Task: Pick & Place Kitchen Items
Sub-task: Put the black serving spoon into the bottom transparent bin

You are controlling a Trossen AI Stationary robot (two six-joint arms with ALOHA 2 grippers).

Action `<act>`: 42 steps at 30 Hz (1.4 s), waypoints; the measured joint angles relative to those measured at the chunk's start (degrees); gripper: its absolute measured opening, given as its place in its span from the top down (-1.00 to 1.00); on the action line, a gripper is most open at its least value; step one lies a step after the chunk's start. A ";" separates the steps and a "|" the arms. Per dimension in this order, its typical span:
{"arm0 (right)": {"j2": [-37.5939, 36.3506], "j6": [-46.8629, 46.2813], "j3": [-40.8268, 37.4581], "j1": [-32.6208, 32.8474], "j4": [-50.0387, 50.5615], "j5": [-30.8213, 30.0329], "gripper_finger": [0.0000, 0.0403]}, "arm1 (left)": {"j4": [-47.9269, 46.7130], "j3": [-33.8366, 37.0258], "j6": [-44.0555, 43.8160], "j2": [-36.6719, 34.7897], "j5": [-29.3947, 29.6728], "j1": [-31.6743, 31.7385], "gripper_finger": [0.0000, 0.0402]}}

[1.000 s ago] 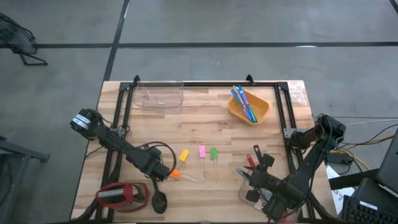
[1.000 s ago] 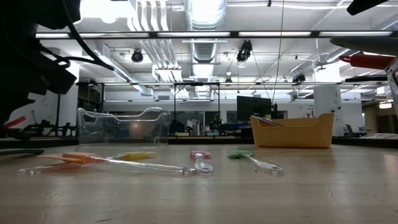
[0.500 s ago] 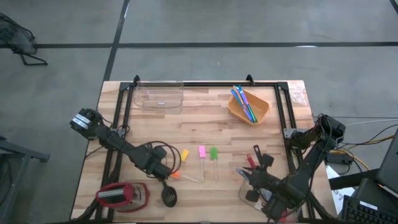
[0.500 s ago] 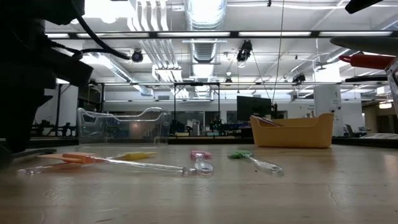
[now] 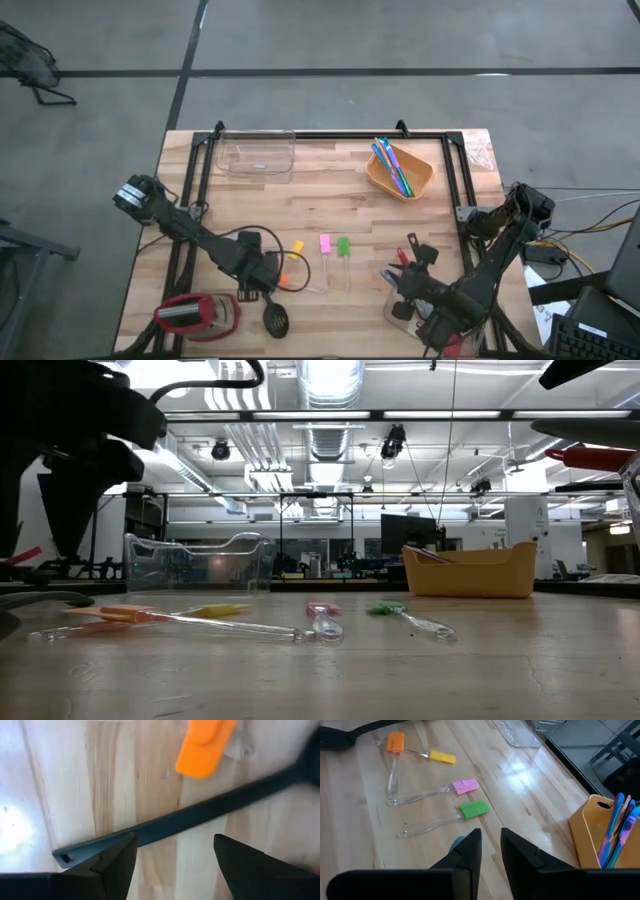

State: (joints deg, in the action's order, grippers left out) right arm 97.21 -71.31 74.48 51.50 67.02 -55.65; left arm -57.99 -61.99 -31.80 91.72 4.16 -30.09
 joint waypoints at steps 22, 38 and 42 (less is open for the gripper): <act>-0.37 -0.02 0.13 -3.43 -0.10 0.26 0.55 | 14.25 12.22 21.37 0.07 0.79 -0.04 -0.29; -0.64 -0.08 0.15 -3.43 -0.38 0.38 0.78 | 13.46 9.72 18.87 0.17 1.22 0.09 0.58; -1.25 -0.26 0.15 -3.45 -0.61 0.39 0.77 | 10.26 8.16 18.11 0.17 1.14 0.14 0.58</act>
State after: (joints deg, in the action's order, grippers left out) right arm 95.96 -71.57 74.63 48.05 66.40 -55.27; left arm -47.74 -53.83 -13.68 91.90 5.31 -29.95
